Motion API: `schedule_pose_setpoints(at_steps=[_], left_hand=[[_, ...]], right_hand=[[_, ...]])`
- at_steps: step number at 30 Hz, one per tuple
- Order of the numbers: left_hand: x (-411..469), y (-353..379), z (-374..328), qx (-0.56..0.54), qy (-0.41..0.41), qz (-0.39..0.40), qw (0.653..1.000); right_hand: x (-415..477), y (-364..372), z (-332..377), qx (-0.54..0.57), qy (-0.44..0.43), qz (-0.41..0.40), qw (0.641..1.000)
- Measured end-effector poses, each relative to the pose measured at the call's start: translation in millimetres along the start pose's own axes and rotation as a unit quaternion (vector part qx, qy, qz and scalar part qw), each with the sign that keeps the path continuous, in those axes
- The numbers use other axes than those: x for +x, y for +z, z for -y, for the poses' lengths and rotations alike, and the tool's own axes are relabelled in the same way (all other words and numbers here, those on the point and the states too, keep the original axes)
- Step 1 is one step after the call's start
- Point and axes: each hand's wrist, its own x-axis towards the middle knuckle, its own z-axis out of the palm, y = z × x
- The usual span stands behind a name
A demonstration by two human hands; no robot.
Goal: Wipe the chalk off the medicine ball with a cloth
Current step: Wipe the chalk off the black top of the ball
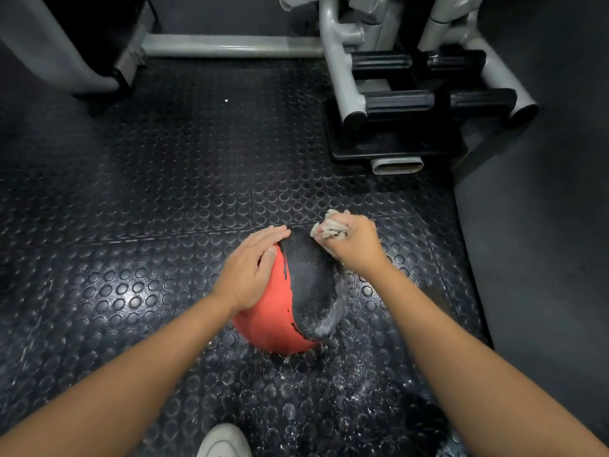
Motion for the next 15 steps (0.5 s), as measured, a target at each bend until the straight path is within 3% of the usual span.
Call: schedule_pose_setpoints(at_steps=[6,11,15], left_hand=[[14,-6,7,-0.013,-0.016,0.001,1.000],[6,-2,4,0.012,-0.012,0.000,1.000],[0,-6,3,0.010,-0.004,0.007,1.000]], right_hand=[[-66,3,23,-0.024,-0.152,0.031,0.988],[7,6,8,-0.078,-0.101,0.003,0.992],[38,1,2,-0.058,0.011,0.073,0.996]])
